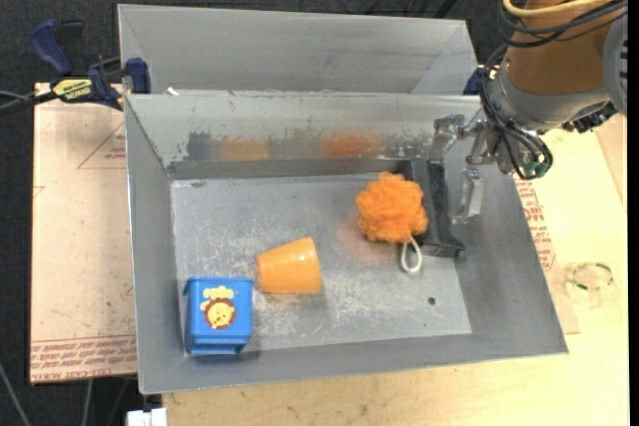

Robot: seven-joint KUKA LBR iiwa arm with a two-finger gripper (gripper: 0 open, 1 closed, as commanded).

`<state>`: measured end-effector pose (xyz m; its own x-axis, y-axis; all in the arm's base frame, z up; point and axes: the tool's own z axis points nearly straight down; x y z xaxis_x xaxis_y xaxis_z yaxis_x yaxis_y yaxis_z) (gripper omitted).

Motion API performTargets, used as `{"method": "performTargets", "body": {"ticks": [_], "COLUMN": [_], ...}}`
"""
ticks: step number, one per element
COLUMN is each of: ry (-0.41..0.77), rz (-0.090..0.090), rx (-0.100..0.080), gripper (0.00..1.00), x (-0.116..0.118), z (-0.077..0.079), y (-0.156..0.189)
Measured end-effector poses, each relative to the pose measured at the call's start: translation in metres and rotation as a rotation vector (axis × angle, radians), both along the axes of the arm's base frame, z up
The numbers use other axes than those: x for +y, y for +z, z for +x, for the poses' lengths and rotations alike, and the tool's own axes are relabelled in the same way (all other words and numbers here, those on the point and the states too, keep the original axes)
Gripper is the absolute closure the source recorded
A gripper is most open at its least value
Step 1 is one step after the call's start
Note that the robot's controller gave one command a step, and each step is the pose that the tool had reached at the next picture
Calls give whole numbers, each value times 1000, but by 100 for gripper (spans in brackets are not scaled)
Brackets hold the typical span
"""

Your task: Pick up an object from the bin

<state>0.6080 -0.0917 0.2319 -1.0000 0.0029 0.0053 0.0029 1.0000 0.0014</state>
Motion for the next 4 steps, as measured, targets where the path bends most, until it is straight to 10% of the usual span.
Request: {"method": "performTargets", "body": {"ticks": [2,3,4], "ry": [57,-30,-30], "rz": [-2,0,0], "rx": [-13,-8,-8], "gripper": [0,100,100], "x": [7,52,52], "z": [3,-39,-39], "y": [-32,-119,-119]}}
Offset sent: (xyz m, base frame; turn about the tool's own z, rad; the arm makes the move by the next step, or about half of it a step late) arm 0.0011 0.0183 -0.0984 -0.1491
